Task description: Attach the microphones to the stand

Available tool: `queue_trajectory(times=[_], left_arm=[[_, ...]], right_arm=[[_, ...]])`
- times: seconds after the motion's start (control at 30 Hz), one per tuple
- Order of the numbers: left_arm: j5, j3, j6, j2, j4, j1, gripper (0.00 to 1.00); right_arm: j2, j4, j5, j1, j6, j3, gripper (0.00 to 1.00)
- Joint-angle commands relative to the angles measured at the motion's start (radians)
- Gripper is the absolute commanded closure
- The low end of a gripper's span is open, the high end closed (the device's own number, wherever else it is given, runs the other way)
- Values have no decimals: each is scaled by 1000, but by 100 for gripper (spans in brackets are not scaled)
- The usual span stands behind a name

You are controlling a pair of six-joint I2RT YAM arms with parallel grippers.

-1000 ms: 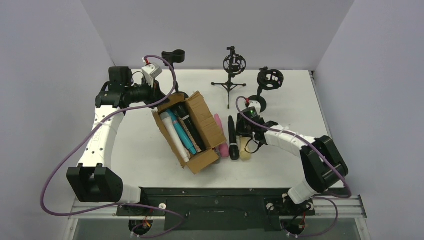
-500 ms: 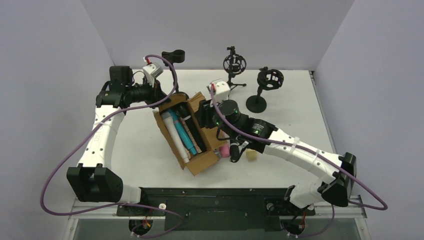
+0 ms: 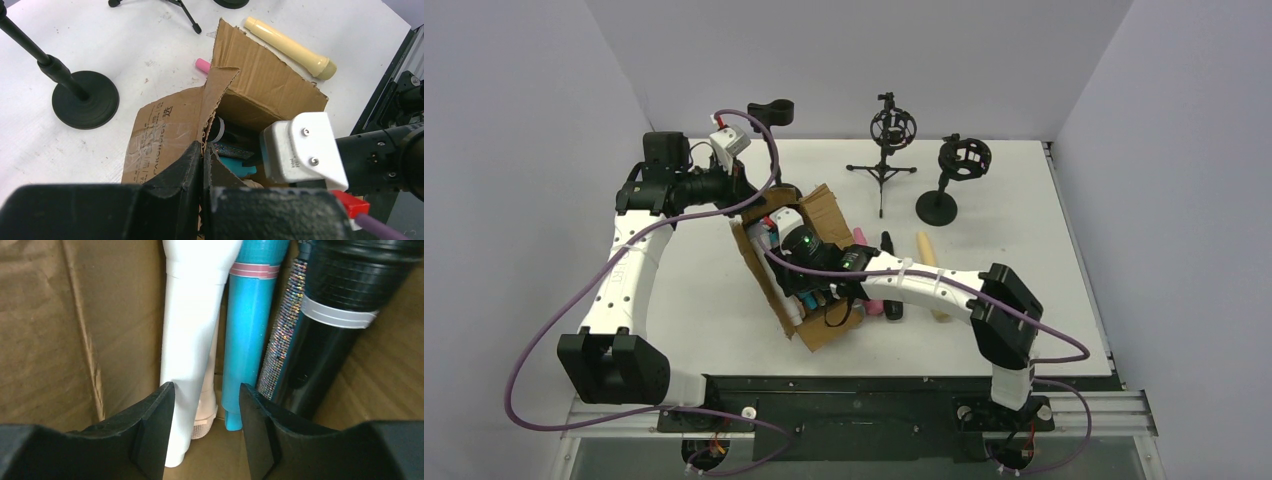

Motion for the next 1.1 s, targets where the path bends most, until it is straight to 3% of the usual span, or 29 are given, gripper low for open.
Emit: queue_trajectory(times=[0.0, 0.27, 0.53, 0.8, 1.07], left_arm=[[40, 36, -4, -26, 22, -6, 100], [25, 38, 4, -25, 16, -6, 100], [17, 45, 21, -26, 1, -6, 100], [6, 46, 40, -21, -10, -6, 100], [-9, 49, 65, -20, -22, -5, 100]], right_arm=[[20, 39, -42, -1, -31, 81, 52], [98, 102, -89, -9, -40, 87, 50], [191, 113, -38, -9, -46, 93, 53], [16, 129, -3, -14, -54, 37, 88], [-214, 129, -23, -35, -22, -63, 100]])
